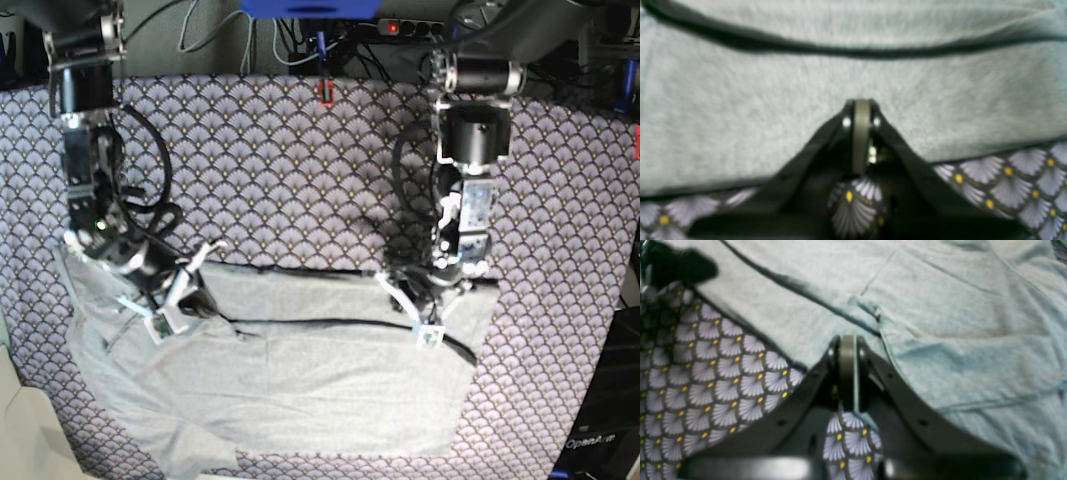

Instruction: Fold the T-shirt properly

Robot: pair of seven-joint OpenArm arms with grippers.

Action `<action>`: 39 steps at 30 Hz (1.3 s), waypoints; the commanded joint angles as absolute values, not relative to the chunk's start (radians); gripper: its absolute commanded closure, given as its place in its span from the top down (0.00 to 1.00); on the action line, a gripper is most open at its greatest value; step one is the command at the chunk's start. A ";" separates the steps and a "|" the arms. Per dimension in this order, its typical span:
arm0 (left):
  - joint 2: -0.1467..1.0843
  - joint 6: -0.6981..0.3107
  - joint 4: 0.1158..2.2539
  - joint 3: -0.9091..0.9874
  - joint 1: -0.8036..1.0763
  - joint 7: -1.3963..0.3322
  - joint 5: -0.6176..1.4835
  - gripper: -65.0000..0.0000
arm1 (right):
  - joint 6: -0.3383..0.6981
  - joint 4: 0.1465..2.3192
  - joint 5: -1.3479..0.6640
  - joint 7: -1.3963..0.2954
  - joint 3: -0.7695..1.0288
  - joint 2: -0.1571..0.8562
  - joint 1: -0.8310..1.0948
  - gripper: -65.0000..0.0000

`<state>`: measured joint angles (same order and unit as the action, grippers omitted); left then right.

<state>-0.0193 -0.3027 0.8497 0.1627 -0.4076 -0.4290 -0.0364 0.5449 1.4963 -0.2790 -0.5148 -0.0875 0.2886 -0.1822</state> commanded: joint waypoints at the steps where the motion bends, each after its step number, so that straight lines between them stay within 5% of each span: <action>1: -0.024 -0.306 0.834 0.162 -0.444 -0.403 -0.031 0.00 | 0.547 1.560 -0.298 -0.492 -0.070 0.302 -0.191 0.00; 20: -0.073 -0.303 0.504 0.165 -0.633 -0.162 -0.030 0.00 | 0.550 1.900 -0.297 -0.579 0.073 0.337 0.099 0.00; 28: -0.084 -0.170 0.357 0.163 -0.714 0.044 -0.024 0.00 | 0.552 1.900 -0.297 -0.572 0.171 0.343 0.196 0.00; 39: -0.085 -0.088 0.435 0.162 -0.765 0.024 0.101 0.00 | 0.553 1.905 -0.297 -0.576 0.213 0.346 0.239 0.00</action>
<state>-0.0795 -0.0792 0.4179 0.1654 -0.7307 0.0013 0.0948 0.5514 1.8835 -0.2874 -0.5961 0.2081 0.3325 0.2474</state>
